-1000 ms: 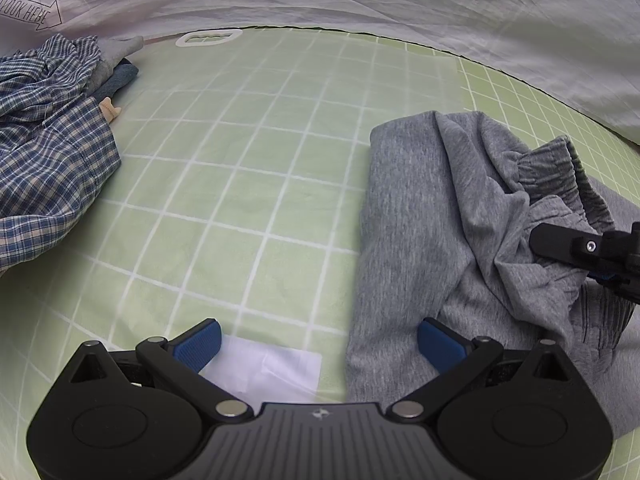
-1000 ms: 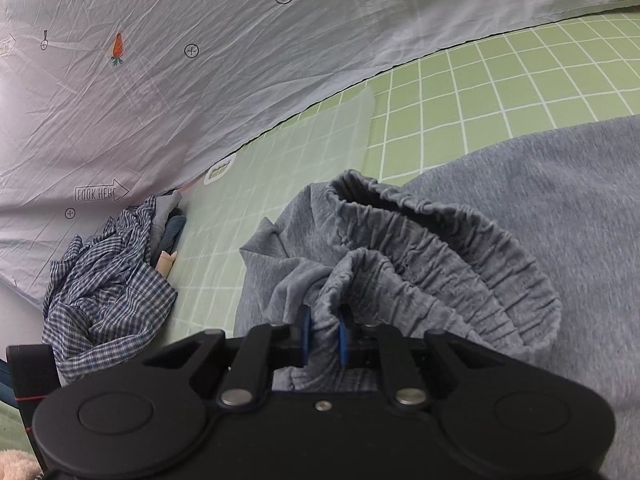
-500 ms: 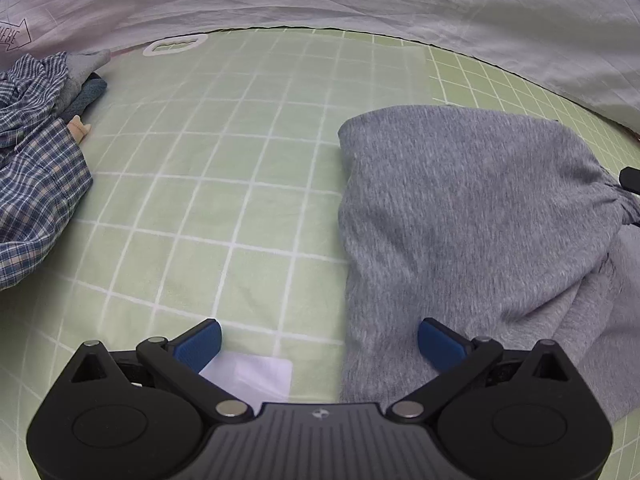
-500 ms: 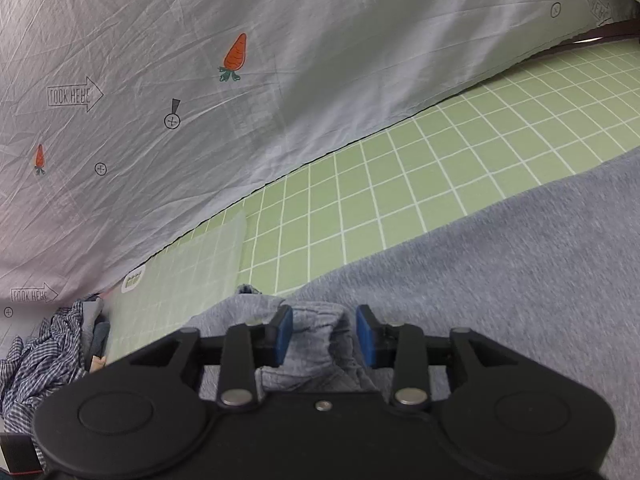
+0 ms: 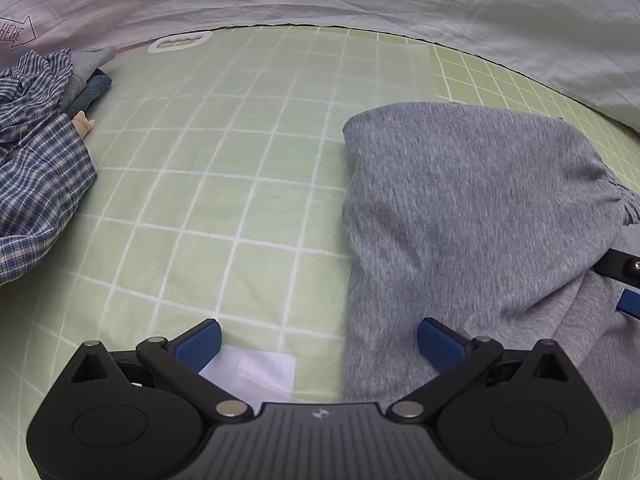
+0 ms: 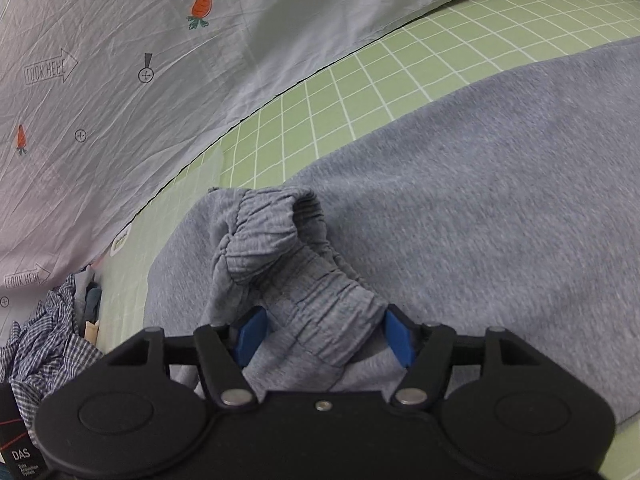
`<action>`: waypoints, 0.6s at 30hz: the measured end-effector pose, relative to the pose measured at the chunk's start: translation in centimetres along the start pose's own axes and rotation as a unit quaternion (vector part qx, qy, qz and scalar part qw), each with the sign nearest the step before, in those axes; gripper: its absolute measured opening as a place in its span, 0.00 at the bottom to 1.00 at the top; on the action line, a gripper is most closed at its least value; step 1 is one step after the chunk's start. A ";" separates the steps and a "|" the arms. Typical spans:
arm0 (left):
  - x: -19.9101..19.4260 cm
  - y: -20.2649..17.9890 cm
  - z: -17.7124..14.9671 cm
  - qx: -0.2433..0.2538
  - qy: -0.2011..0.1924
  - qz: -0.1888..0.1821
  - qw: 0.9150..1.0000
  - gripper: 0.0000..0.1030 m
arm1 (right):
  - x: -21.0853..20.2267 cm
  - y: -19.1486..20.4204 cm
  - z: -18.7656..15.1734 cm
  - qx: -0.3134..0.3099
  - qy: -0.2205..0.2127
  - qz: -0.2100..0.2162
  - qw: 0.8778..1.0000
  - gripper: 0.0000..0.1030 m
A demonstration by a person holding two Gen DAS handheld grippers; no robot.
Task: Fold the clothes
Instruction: 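Fold the waistband over onto the legs with the right gripper, then open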
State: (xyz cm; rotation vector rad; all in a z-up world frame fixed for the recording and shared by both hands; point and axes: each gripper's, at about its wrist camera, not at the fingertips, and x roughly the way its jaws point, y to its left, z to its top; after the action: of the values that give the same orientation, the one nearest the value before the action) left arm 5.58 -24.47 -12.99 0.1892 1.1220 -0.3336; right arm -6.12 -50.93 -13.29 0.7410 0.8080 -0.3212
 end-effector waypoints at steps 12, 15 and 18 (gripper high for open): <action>-0.3 0.3 -0.6 0.003 0.005 -0.005 1.000 1.00 | -7.1 -1.6 -0.9 -0.029 -0.068 -0.015 0.997 0.10; -0.4 -0.1 -0.6 0.016 0.006 -0.001 1.000 1.00 | -5.0 -3.7 -2.1 0.005 -0.023 -0.048 0.999 0.14; -0.9 -0.1 -0.8 0.027 0.002 0.004 1.000 1.00 | -5.5 -3.6 -2.2 -0.006 -0.033 -0.062 0.998 0.30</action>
State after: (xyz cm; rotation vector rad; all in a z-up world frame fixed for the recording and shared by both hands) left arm 4.49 -24.20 -12.55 0.2426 1.1172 -0.3570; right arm -12.79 -52.01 -11.84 0.6676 0.7952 -0.4504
